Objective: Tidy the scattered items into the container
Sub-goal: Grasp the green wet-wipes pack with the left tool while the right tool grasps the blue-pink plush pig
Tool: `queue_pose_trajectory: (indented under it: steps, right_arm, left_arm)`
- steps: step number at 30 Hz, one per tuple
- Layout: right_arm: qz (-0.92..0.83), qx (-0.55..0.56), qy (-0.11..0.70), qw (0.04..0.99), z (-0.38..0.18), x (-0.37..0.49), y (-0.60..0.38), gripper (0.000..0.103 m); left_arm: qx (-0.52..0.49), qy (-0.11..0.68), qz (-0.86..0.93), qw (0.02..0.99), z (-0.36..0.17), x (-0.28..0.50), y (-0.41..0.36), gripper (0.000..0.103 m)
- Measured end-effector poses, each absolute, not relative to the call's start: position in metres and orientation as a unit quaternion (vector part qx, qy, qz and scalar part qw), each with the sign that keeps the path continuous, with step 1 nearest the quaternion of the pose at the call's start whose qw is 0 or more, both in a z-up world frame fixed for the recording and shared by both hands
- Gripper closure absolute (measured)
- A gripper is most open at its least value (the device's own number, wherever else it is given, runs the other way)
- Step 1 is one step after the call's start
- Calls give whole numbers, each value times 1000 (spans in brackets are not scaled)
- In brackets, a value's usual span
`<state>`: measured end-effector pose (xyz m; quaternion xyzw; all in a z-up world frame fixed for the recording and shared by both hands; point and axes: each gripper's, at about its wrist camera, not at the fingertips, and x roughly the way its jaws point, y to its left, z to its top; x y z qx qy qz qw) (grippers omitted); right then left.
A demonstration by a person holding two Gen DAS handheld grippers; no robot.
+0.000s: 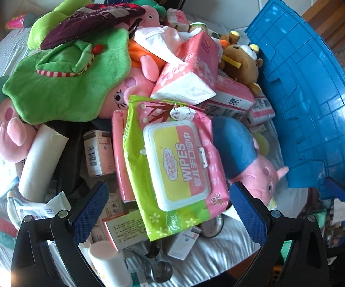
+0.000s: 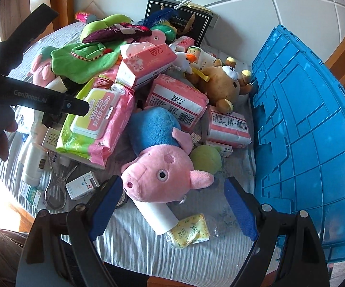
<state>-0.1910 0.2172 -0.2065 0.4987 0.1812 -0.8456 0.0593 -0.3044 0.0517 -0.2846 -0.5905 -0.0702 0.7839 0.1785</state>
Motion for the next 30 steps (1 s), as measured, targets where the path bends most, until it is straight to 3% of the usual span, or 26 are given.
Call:
queue_pose_trajectory:
  steps: [19,25,30]
  right_arm:
    - [-820,525,199,116,-283,-219,215,16]
    - [-813,527,219,114,-298,-227,208,1]
    - [-795,545,249,91,-320,-234,211,0]
  left_arm:
    - [-632,-101,754,148,-336,-322,59,1]
    - [-632,-97,755,145,-339,-326,66,1]
    - [-636,-82,755,136,-341,-329,73,0]
